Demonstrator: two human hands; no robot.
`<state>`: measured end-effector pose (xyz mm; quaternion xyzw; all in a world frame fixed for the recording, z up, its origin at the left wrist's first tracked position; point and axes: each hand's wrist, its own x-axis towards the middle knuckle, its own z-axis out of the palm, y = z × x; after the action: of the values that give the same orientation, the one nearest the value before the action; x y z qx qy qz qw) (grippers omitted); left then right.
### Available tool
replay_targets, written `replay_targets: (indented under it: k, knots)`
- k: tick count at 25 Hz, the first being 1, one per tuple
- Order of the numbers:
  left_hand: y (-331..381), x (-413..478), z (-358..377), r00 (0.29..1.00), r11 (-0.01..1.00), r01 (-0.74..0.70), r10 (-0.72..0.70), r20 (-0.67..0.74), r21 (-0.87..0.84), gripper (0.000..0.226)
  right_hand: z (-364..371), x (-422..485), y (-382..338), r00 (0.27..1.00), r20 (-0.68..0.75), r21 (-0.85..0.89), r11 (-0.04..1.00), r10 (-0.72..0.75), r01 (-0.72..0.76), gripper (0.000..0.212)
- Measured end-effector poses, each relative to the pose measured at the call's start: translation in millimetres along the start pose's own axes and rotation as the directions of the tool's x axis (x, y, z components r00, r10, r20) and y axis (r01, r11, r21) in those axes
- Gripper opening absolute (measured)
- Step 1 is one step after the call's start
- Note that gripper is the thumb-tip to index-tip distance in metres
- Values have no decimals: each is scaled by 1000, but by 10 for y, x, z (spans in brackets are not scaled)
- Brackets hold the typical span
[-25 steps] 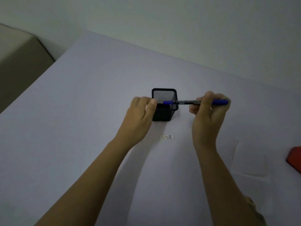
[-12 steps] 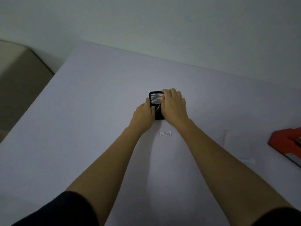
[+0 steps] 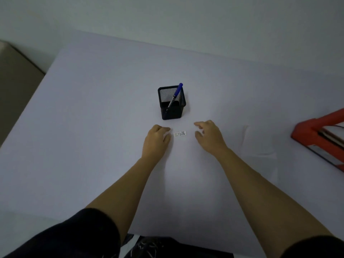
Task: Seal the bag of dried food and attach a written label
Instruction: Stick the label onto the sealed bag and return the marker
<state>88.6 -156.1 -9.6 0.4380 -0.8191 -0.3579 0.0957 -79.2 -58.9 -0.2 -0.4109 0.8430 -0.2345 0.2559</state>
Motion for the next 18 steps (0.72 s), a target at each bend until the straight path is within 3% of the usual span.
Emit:
replay_targets:
  k: [4,7,10,18]
  knots:
    - [9,8,135,997,985,-17,3,83,170,34,243,1,13,992,103,-124,989,-67,80,47]
    - [-4,-22,184,999,983,-22,17,34,180,29,361,-20,-1,997,45,-166,983,-66,73,45]
    - [-19,-18,214,999,976,-40,40,4,214,26,391,-48,3,996,-21,-146,986,-88,84,36]
    - [-26,-8,285,999,953,-22,29,-16,301,27,407,15,5,996,-30,8,997,-81,81,19]
